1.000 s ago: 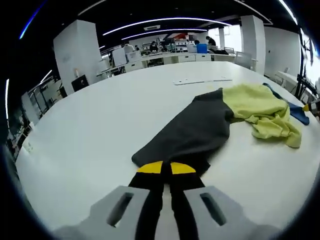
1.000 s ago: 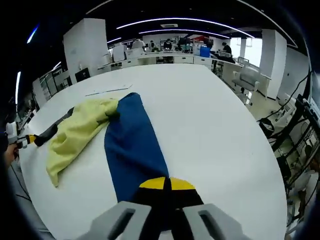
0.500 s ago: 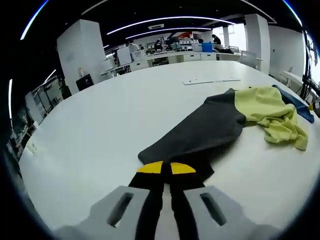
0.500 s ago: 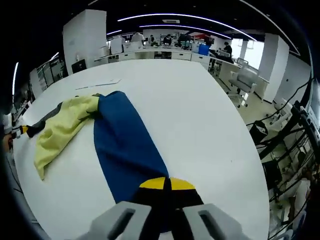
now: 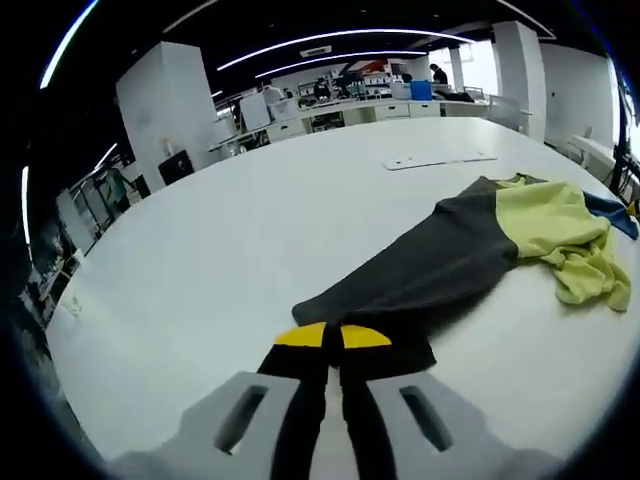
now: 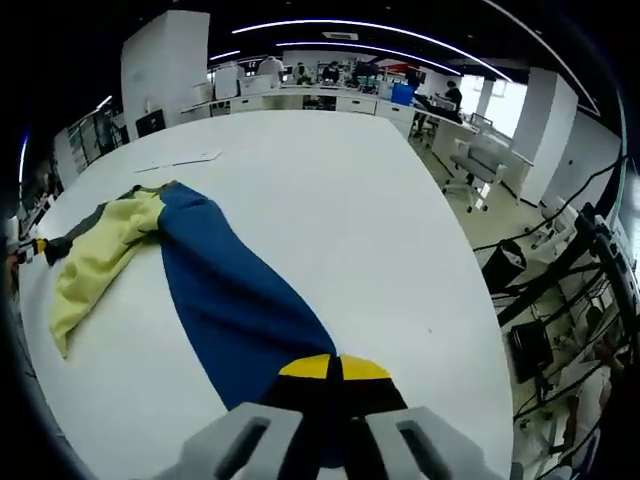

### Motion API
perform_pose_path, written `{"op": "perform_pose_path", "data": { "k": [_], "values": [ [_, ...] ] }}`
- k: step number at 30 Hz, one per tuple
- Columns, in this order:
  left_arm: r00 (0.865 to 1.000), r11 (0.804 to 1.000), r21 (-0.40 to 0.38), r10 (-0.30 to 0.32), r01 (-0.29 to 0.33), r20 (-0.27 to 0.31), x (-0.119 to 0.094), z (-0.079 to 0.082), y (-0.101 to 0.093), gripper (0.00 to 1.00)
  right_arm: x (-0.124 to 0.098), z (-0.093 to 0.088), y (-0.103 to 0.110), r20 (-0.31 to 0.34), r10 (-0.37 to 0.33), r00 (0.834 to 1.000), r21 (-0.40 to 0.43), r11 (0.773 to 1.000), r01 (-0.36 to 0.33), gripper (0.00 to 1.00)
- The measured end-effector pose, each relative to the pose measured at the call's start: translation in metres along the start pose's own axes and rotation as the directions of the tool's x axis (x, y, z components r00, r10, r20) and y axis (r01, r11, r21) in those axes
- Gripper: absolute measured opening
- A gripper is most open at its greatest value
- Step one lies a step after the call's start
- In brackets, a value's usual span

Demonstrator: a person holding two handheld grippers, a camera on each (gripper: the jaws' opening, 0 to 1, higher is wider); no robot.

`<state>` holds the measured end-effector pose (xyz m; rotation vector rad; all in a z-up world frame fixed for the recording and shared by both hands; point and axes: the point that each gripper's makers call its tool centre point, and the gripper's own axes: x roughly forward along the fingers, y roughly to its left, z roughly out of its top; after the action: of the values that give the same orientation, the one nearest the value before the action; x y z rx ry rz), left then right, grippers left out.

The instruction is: Fold the garment on the visible template until the final outline fits inside the template.

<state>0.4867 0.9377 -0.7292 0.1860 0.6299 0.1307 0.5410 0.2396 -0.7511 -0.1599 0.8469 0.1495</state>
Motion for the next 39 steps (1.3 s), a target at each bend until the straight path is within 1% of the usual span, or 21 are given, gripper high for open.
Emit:
{"op": "perform_pose_path", "data": {
  "k": [3,7,10,15,18,23,26,28,29,30,31,32,33,35,37,39],
  "values": [
    [1.000,1.000,0.009,-0.005,0.005,-0.015,0.002,-0.002,0.001,0.00,0.003,0.002,-0.007,0.004,-0.011,1.000,0.016,1.000,0.011,0.00],
    [1.000,1.000,0.007,-0.003,0.003,-0.014,0.004,-0.001,0.007,0.00,0.006,0.007,-0.013,0.011,-0.028,1.000,-0.005,1.000,0.028,0.00],
    [1.000,1.000,0.011,0.001,0.000,-0.018,0.004,-0.001,0.009,0.00,0.010,0.008,-0.019,-0.005,-0.045,0.999,-0.016,0.999,0.045,0.00],
    [1.000,1.000,0.016,0.001,0.000,-0.023,0.005,-0.002,0.011,0.00,0.014,0.012,-0.026,-0.012,-0.055,0.998,-0.032,0.998,0.055,0.00],
    [1.000,1.000,0.013,0.005,-0.005,-0.027,0.005,-0.003,0.012,0.00,0.018,0.015,-0.034,-0.018,-0.073,0.997,-0.047,0.996,0.072,0.00],
    [1.000,1.000,0.010,0.013,-0.013,-0.027,0.003,-0.003,0.016,0.00,0.020,0.016,-0.037,-0.032,-0.073,0.997,-0.055,0.996,0.071,0.00],
    [0.999,1.000,0.003,0.011,-0.011,-0.031,0.002,-0.005,0.015,0.00,0.021,0.014,-0.037,-0.035,-0.069,0.997,-0.043,0.997,0.067,0.00],
    [0.999,1.000,0.023,0.006,-0.006,-0.034,0.000,-0.007,0.013,0.00,0.021,0.014,-0.034,-0.032,-0.049,0.998,-0.028,0.998,0.049,0.00],
    [0.999,0.999,0.040,0.007,-0.006,-0.035,-0.001,-0.008,0.013,0.01,0.020,0.014,-0.032,-0.023,-0.046,0.999,-0.016,0.999,0.045,0.00],
    [0.999,0.999,0.043,0.008,-0.006,-0.038,-0.002,-0.008,0.012,0.01,0.020,0.015,-0.030,-0.016,-0.040,0.999,-0.005,0.999,0.040,0.00],
    [0.999,0.999,0.042,0.002,0.000,-0.037,-0.003,-0.009,0.011,0.03,0.019,0.018,-0.028,0.006,-0.031,0.999,0.026,0.999,0.031,0.00],
    [0.999,0.999,0.038,-0.004,0.005,-0.032,-0.003,-0.008,0.010,0.05,0.019,0.020,-0.026,0.018,-0.026,0.999,0.037,0.999,0.026,0.00],
    [1.000,0.999,0.038,-0.011,0.012,-0.024,-0.005,-0.007,0.008,0.07,0.017,0.023,-0.024,0.037,-0.023,0.999,0.051,0.998,0.021,0.04],
    [1.000,0.999,0.045,-0.019,0.020,-0.014,-0.009,-0.005,0.005,0.15,0.015,0.026,-0.020,0.046,-0.022,0.999,0.047,0.999,0.019,0.13],
    [0.999,0.998,0.038,-0.045,0.045,0.006,-0.012,-0.001,-0.002,0.20,0.013,0.029,-0.016,0.059,-0.015,0.998,0.050,0.999,0.012,0.24],
    [0.996,0.997,0.013,-0.079,0.078,0.034,-0.015,0.003,-0.011,0.24,0.011,0.033,-0.006,0.078,0.018,0.997,0.086,0.996,-0.024,0.35]
  ]
}}
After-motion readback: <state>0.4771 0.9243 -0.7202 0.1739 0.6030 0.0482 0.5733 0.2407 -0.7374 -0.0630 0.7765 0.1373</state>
